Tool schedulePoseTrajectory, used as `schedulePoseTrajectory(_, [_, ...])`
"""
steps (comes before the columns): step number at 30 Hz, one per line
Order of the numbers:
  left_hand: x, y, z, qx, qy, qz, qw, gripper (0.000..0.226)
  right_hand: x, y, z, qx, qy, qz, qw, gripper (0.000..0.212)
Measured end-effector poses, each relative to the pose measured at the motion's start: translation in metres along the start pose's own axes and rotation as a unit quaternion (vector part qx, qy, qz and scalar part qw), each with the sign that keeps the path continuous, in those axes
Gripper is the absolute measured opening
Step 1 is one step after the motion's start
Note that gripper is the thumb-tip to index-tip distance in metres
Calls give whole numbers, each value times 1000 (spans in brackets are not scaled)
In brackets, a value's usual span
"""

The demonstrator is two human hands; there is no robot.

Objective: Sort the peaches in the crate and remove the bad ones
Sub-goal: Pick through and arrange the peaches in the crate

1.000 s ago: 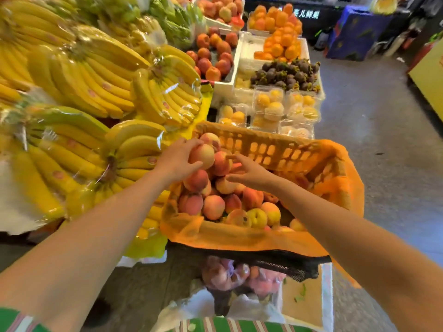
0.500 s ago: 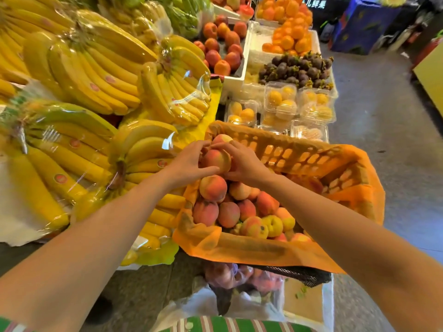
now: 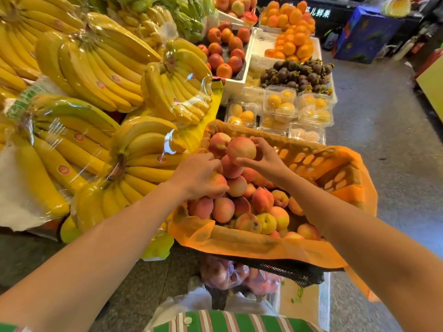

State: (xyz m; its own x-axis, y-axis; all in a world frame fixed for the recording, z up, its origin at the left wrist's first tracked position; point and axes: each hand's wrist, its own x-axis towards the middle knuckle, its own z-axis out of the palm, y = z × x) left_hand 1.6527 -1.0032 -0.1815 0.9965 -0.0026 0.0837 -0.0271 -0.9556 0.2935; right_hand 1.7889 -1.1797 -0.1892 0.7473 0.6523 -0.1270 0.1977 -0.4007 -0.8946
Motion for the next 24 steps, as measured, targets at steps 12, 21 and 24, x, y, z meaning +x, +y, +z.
schedulePoseTrajectory(12, [16, 62, 19, -9, -81, -27, 996, 58, -63, 36, -48, 110, -140, 148, 973, 61])
schedulePoseTrajectory(21, [26, 96, 32, -537, -156, -281, 780, 17, -107, 55, -87, 242, -171, 259, 919, 67])
schedulePoseTrajectory(24, [33, 90, 32, -669, -155, -342, 641, 31, -116, 53, -95, 271, -120, 273, 915, 70])
